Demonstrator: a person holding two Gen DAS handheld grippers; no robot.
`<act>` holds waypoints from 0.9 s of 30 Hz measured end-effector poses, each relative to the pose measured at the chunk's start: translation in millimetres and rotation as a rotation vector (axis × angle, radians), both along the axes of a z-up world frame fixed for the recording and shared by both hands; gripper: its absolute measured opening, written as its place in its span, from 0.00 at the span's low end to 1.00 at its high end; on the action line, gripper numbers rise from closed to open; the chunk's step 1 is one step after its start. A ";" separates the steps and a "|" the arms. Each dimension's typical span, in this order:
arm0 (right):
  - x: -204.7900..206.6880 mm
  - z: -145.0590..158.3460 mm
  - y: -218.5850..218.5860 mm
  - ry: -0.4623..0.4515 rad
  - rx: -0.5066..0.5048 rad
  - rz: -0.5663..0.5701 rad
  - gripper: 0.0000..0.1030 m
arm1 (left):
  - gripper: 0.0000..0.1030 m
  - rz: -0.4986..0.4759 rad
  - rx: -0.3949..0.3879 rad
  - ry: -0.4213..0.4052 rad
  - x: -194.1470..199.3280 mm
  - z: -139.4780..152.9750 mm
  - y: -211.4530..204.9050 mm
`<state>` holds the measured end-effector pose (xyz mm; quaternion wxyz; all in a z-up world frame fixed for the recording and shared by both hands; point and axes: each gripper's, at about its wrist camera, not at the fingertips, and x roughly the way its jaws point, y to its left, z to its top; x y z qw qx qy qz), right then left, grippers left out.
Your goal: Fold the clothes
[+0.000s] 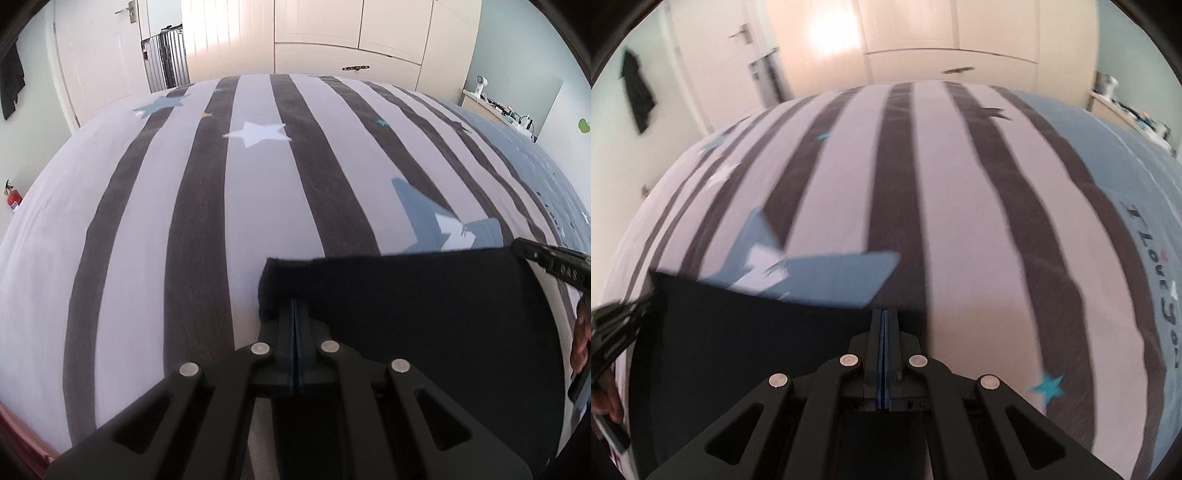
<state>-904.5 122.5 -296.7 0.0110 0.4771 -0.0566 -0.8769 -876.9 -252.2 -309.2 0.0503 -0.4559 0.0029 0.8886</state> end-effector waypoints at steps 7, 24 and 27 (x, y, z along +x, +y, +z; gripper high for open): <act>21.2 21.5 20.6 0.034 -0.066 -0.011 0.06 | 0.08 0.142 0.197 0.040 19.2 31.8 -53.0; 329.6 22.2 -62.1 0.089 -0.162 0.181 0.07 | 0.08 -0.147 0.149 -0.082 275.4 4.0 1.7; 357.8 2.8 -45.2 0.056 -0.196 0.121 0.05 | 0.06 -0.121 0.151 -0.069 280.7 -0.3 -14.1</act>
